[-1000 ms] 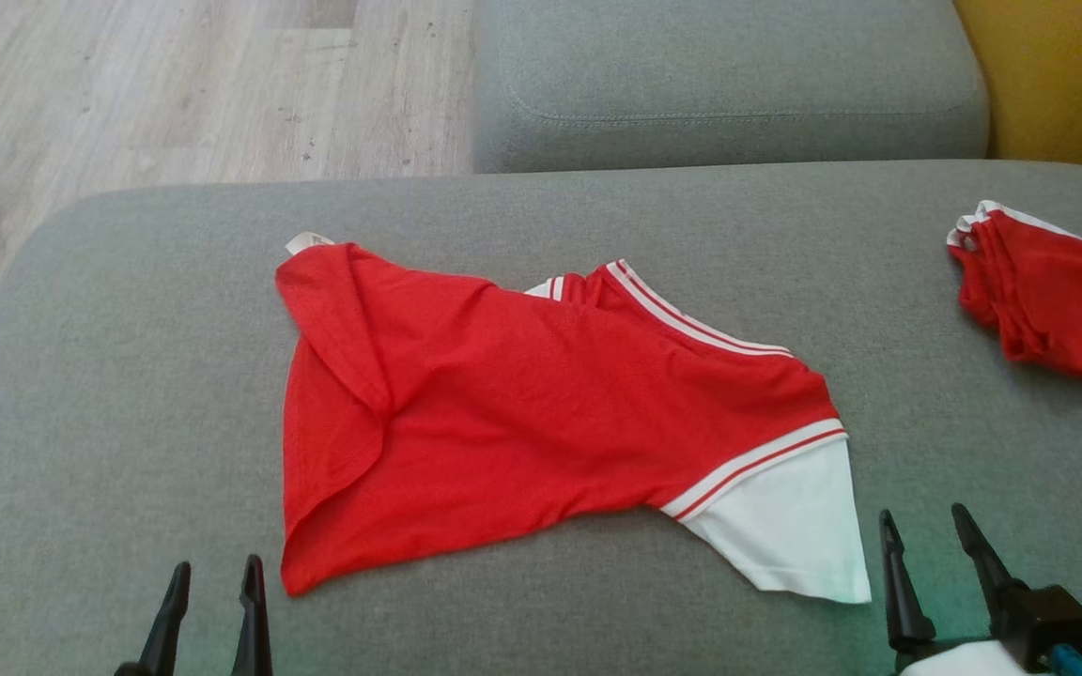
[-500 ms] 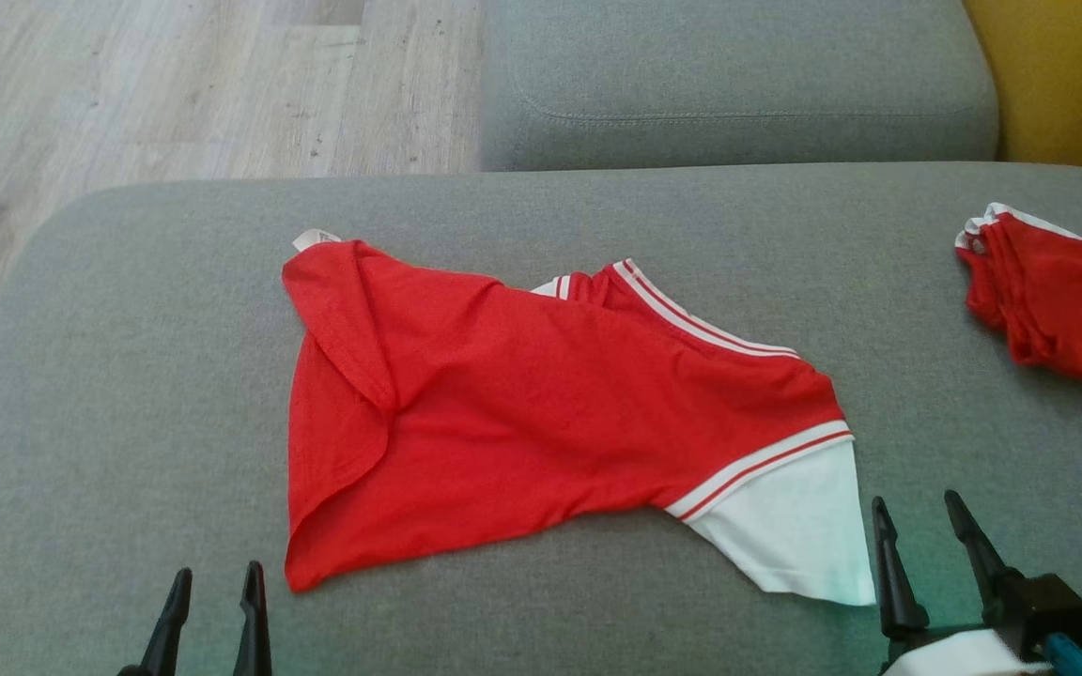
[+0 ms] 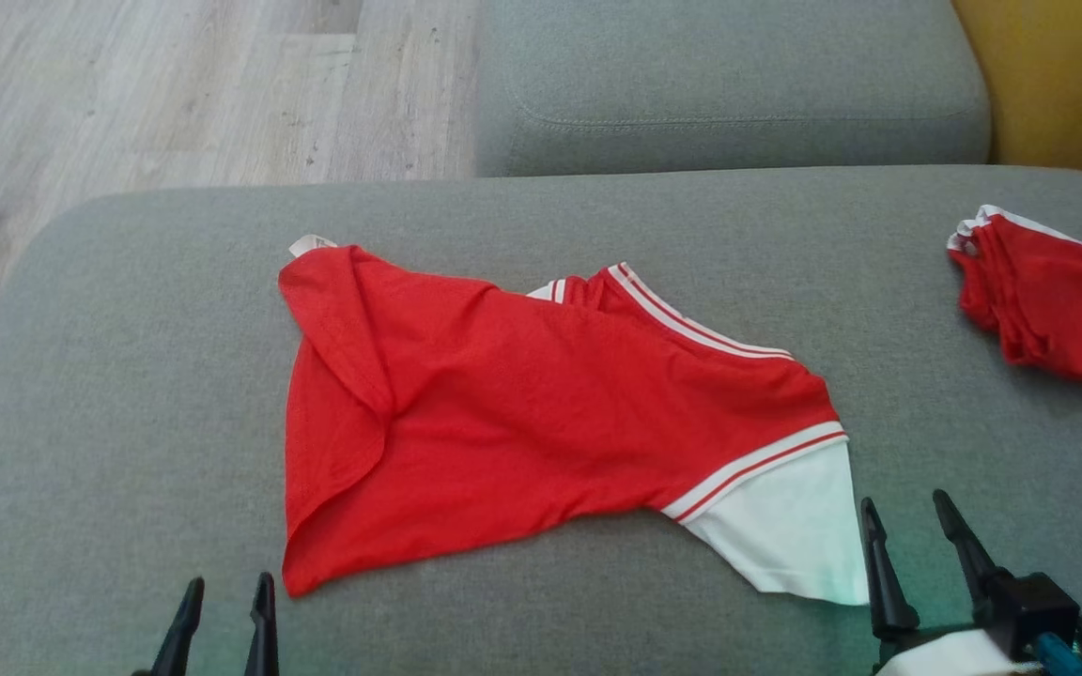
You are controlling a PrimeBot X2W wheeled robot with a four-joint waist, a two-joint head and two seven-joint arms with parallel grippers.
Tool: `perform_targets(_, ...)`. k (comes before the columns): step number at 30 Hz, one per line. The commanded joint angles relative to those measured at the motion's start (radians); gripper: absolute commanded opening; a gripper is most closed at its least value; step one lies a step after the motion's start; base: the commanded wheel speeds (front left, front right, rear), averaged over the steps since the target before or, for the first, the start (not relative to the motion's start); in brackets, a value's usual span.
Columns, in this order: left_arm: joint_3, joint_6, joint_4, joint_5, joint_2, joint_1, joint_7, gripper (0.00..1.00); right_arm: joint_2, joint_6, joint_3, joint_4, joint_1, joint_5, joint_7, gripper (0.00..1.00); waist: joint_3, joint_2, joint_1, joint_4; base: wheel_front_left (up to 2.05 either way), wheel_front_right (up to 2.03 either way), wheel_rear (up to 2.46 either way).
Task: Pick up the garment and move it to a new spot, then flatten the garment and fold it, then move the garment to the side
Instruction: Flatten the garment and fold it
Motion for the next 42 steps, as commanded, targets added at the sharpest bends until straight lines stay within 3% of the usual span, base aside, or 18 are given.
perform_targets(1, 0.025, 0.002, -0.022, -0.006, 0.017, -0.047, -0.01, 1.0, -0.009, 0.007, 0.026, -0.029, -0.052, 0.007, -0.014, 1.0, -0.002, 0.0, 0.0, -0.003, 0.0, 0.0, 0.0)
perform_targets(24, -0.011, 0.002, 0.019, -0.029, 0.054, -0.07, -0.01, 1.0, -0.009, 0.007, 0.039, -0.012, -0.06, 0.007, -0.014, 1.0, -0.026, 0.0, 0.0, -0.042, 0.0, 0.0, 0.0)
perform_targets(34, -0.051, 0.002, 0.028, -0.014, 0.067, -0.089, -0.01, 1.0, -0.009, 0.007, 0.045, 0.012, -0.091, 0.079, -0.01, 1.0, -0.027, 0.0, 0.0, -0.046, 0.0, 0.0, 0.0)
perform_targets(37, -0.171, 0.002, 0.085, -0.027, 0.107, -0.127, 0.004, 1.0, -0.009, 0.007, 0.074, 0.072, -0.124, 0.083, 0.083, 1.0, -0.018, 0.0, 0.0, -0.049, 0.0, 0.0, 0.0)
perform_targets(42, -0.251, 0.002, 0.158, -0.046, 0.133, -0.199, 0.017, 1.0, -0.009, 0.007, 0.092, 0.142, -0.138, 0.081, 0.221, 1.0, 0.002, 0.0, 0.0, -0.044, 0.0, 0.0, 0.0)
